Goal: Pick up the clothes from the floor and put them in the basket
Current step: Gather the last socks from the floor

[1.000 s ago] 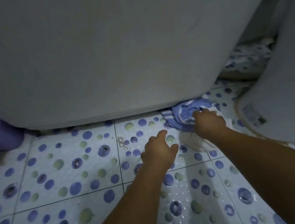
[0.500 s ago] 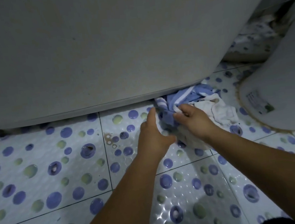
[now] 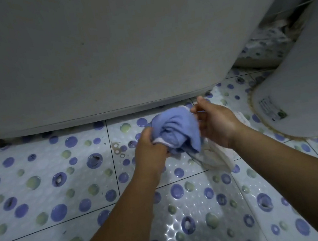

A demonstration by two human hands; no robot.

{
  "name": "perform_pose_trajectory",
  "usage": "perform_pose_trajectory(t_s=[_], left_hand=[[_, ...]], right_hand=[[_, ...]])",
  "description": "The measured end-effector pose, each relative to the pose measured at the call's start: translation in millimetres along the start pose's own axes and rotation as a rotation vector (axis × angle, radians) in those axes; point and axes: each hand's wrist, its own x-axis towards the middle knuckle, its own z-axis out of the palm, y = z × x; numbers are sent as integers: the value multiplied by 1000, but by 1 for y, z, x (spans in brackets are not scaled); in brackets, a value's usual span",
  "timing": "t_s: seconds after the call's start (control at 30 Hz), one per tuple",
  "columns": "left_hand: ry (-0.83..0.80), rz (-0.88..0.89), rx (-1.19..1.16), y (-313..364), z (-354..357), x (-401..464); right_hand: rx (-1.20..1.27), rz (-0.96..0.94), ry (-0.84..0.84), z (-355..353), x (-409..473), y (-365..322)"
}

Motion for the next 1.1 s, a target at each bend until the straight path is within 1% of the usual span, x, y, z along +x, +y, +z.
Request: perform_pose_trajectory(t_s=[0.03, 0.07, 0.1, 0.13, 0.17, 0.2, 0.23, 0.27, 0.33, 0.4, 0.5, 0.57, 0.6, 0.67, 0.73, 0.8, 0.83, 0.9, 1.0, 1.1], left_hand=[[107, -25, -76, 0, -3, 3], [224, -16, -114, -1, -8, 8], [325, 13, -100, -2, -12, 13], [402, 35, -61, -3, -18, 16], [445, 47, -26, -4, -23, 17], [457, 44, 0, -5, -26, 17], [446, 23, 29, -6, -29, 17], [428, -5, 58, -9, -31, 17], [380, -25, 99, -15, -33, 16], [333, -42, 121, -20, -31, 15], [294, -79, 150, -21, -27, 13], [251, -69, 170, -17, -28, 12], [207, -71, 188, -16, -27, 13], [117, -104, 175, -12, -26, 10], [58, -191, 63, -6, -21, 6], [26, -270, -89, 2, -18, 1], [16, -267, -123, 7, -20, -2], [18, -216, -117, 23, -28, -13], [71, -168, -68, 56, -52, -41], [86, -125, -4, 97, -76, -79]], right_hand=[[-251, -88, 107, -8, 8, 3], [-554, -158, 203, -18, 15, 8], [-856, -164, 260, -29, 22, 15], [-1121, -99, 260, -39, 28, 24], [-1316, 4, 232, -46, 31, 34], [-1440, 98, 198, -50, 32, 43], [-1515, 168, 162, -52, 31, 49], [-1534, 212, 134, -54, 31, 55], [-1541, 236, 109, -56, 30, 59], [-1535, 173, 143, -58, 34, 61], [-1401, 41, 257, -51, 32, 51], [-1290, 7, 253, -36, 25, 41], [-1192, -12, 234, -26, 20, 36], [-864, -3, 159, -2, 10, 32], [-516, 88, 13, 23, -2, 30], [-327, 145, -92, 42, -13, 28], [-271, 148, -131, 50, -20, 25], [-201, 130, -195, 64, -35, 18], [-190, 99, -259, 84, -65, 2], [-204, 63, -287, 108, -102, -21]])
